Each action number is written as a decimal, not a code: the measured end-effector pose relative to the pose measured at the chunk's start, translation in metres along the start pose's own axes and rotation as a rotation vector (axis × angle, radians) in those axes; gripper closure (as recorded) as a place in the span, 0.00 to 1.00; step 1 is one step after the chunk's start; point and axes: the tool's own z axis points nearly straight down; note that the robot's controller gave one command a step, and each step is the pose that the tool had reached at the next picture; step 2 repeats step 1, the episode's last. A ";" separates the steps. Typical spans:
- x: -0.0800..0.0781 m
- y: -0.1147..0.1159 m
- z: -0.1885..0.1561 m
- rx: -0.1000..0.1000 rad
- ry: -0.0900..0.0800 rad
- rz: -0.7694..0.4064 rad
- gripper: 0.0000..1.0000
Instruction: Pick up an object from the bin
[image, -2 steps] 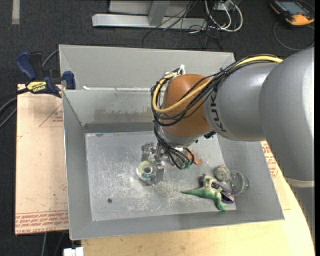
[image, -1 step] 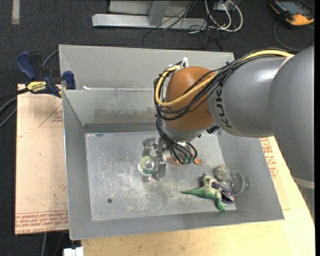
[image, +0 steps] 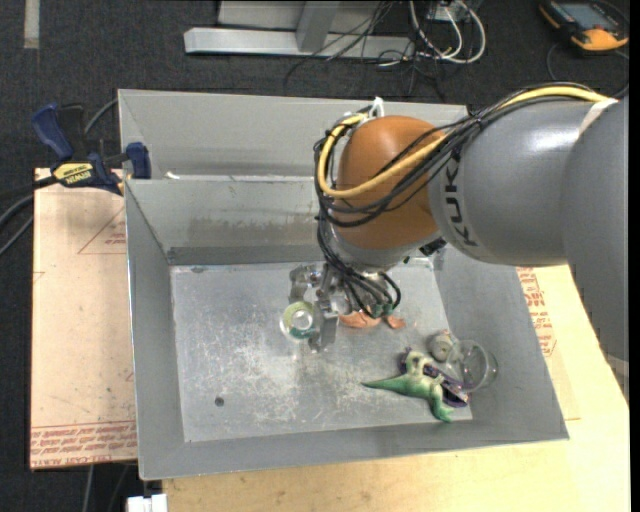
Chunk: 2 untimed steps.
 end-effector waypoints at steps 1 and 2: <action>-0.001 0.000 -0.021 0.000 -0.004 0.000 1.00; -0.001 0.000 -0.021 0.000 -0.004 0.000 1.00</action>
Offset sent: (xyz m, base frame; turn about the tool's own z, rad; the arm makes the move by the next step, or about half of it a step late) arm 0.0001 0.0002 0.0444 0.0000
